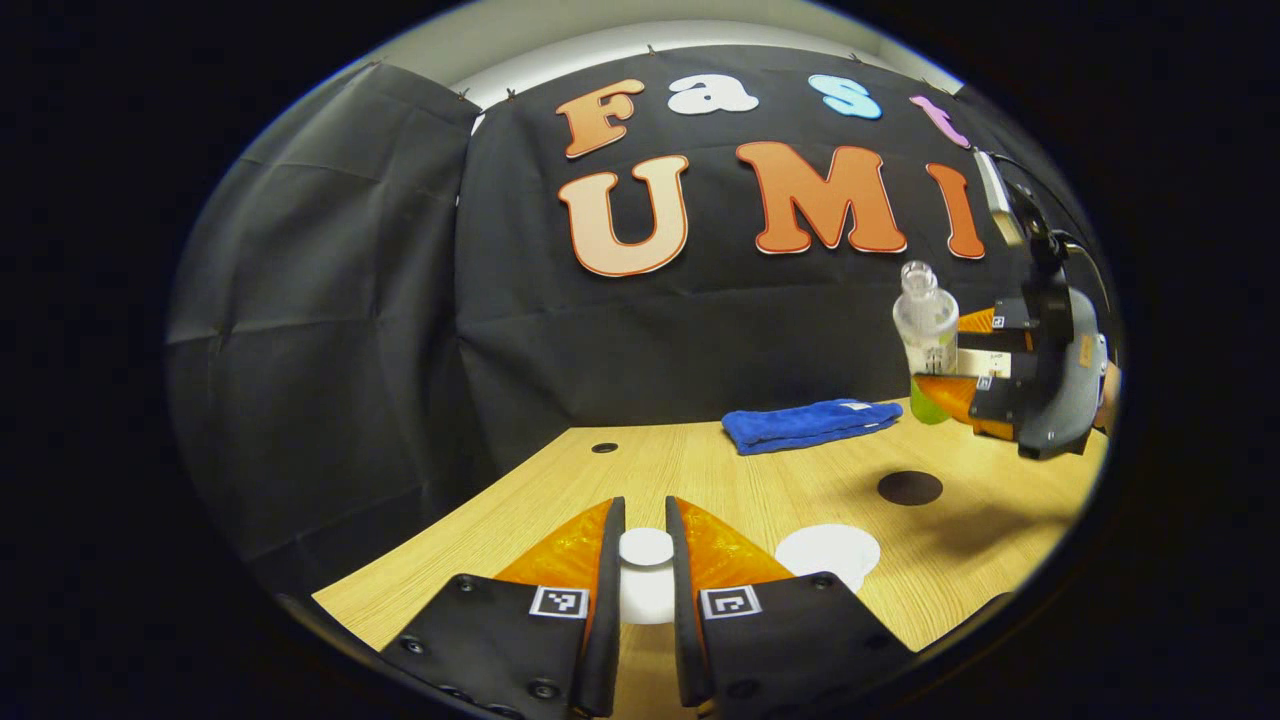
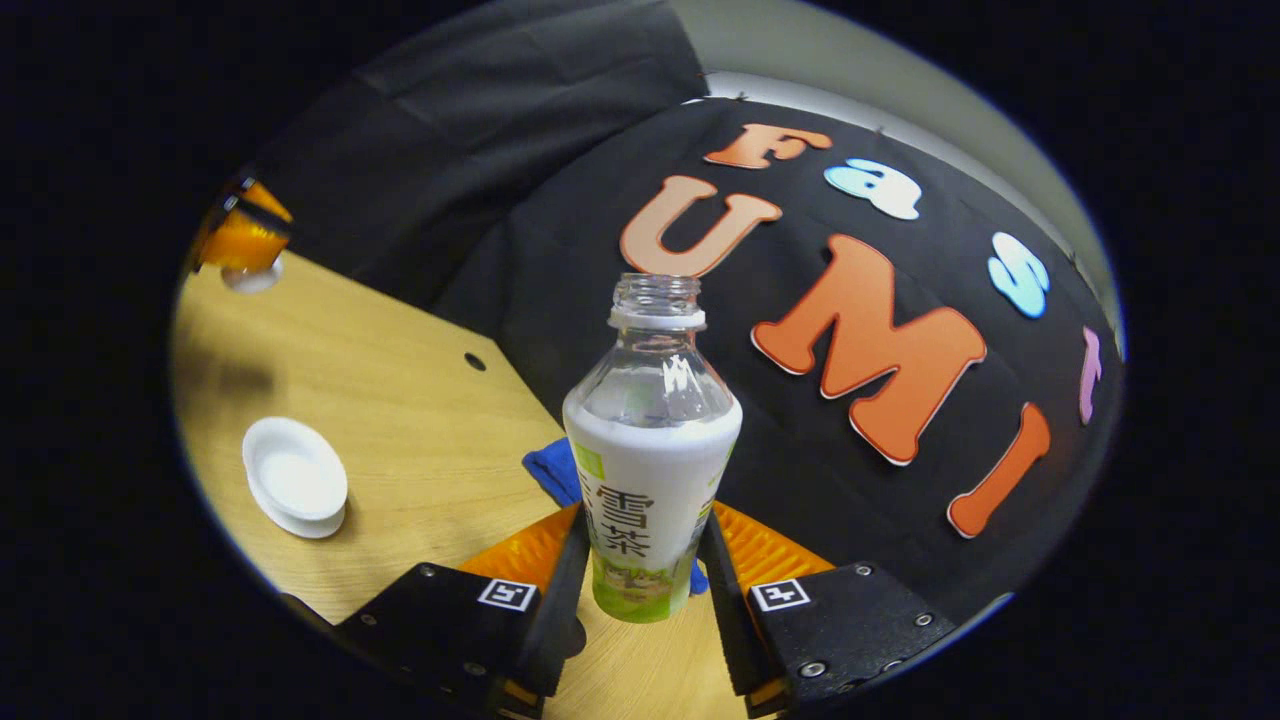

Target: Open the teacup lid with one hand, grasp the water bottle and pour water into the teacup with the other hand; after pouring, place the water bottle on the coaster and then close the teacup lid.

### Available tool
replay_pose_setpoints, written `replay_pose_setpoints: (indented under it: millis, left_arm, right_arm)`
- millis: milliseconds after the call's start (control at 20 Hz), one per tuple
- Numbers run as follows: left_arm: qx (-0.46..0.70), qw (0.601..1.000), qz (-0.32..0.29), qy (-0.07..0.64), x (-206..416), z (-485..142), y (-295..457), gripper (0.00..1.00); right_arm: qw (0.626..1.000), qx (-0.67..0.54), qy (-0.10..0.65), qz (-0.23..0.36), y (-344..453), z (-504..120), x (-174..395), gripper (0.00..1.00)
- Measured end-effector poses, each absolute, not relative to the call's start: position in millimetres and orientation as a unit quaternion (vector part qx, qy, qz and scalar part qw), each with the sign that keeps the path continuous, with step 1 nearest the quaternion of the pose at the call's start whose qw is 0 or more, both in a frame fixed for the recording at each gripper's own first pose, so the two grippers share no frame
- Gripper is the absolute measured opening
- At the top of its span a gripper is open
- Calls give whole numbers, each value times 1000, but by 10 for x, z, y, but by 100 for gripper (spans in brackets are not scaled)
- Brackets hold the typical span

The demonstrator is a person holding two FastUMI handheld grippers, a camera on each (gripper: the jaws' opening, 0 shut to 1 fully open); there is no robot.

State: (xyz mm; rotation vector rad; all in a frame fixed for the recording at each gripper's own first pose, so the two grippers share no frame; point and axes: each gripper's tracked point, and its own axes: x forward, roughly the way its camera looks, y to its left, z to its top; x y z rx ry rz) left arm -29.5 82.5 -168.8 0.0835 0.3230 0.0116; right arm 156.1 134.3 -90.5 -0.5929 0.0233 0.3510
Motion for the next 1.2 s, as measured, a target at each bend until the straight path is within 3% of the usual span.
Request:
replay_pose_setpoints:
  millis: [150,300,650,1150,1200]
  left_arm:
    - [46,987,5,152,-315,-1570,810,24]
    - [52,988,5,143,-327,-1497,791,27]
    - [50,987,8,151,-396,-1551,757,27]
    - [44,986,3,159,-349,-1707,641,24]
    - [44,986,2,158,-340,-1707,637,27]
  right_arm:
    - [958,-232,39,163,1301,-983,1524,64]
    - [970,-166,72,161,1320,-1095,1507,64]
    - [967,-49,154,196,1525,-1406,1343,64]
    - [948,-20,237,214,1649,-1989,1283,64]
    - [950,-19,227,215,1659,-1971,1292,64]
